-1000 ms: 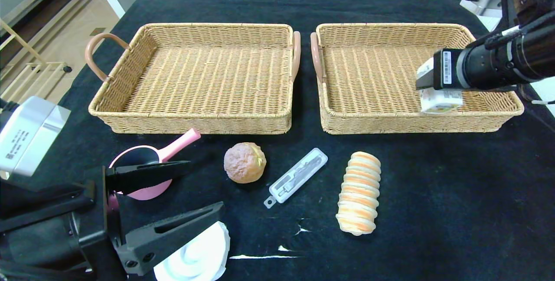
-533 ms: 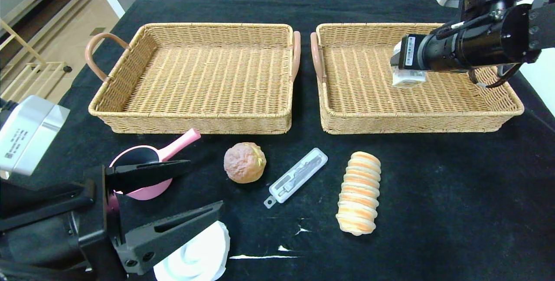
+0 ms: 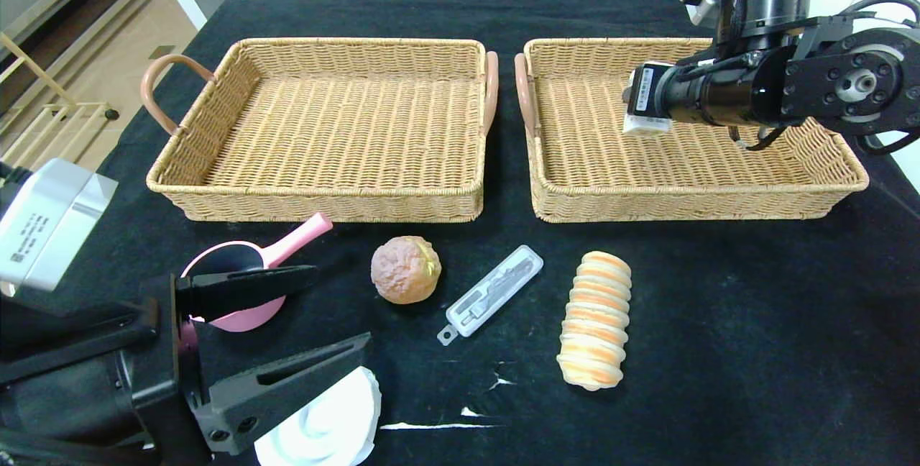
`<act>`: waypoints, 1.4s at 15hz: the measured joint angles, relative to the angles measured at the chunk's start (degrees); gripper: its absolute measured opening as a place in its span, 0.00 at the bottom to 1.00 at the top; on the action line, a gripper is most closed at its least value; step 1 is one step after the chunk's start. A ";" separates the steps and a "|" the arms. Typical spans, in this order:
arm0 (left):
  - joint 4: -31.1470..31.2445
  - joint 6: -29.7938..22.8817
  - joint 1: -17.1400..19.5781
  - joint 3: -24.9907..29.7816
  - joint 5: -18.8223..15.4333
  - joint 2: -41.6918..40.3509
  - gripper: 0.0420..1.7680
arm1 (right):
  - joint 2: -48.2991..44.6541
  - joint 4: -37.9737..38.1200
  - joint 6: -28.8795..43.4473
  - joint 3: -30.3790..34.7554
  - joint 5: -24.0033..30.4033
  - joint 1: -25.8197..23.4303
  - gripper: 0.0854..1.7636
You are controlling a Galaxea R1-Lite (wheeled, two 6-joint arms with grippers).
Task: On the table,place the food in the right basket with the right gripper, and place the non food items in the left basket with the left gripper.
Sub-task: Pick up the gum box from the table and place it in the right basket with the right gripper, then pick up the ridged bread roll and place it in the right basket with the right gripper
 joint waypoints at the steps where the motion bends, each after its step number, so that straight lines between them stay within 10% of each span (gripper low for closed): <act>1: 0.00 0.01 0.00 0.00 0.02 0.00 0.97 | 0.44 -0.85 -0.01 0.09 0.02 -0.16 0.43; 8: -0.16 0.52 0.40 -0.06 0.02 -0.10 0.97 | 1.11 -0.99 -0.11 0.38 0.06 0.01 0.43; 21: -0.11 0.61 1.73 -0.44 -0.04 0.00 0.97 | -6.91 12.47 0.93 4.73 -3.85 5.18 0.86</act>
